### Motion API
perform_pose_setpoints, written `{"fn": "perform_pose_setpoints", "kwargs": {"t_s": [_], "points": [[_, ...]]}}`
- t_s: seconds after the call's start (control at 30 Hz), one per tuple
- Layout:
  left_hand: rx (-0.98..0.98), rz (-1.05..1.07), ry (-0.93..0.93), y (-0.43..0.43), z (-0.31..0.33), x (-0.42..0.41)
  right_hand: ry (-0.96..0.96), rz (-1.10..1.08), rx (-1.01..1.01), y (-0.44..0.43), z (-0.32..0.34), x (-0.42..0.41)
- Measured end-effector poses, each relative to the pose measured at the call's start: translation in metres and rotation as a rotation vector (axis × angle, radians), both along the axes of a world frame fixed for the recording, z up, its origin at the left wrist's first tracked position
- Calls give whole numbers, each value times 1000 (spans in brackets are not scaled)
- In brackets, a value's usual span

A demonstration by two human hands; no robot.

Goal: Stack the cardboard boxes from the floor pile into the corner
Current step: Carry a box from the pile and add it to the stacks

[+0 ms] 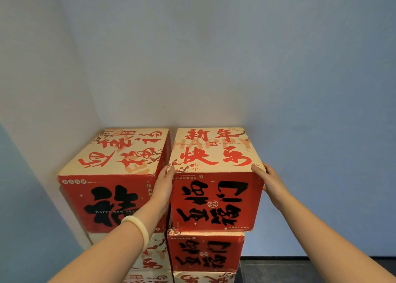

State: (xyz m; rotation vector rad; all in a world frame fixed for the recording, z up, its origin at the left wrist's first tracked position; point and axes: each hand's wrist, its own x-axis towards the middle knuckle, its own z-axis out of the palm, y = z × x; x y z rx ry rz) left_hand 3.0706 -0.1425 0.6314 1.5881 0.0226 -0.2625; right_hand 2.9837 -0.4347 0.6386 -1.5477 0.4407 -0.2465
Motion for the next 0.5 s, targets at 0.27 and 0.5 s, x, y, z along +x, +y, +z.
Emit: {"fn": "perform_pose_setpoints", "kwargs": {"t_s": [0.27,0.5], "points": [[203,-90,9,6,-20,-38,105,85,-23,-4,-41,-23],[411,-102,193,2,-92,-57,421,108,-82,9,-127,-39]]}}
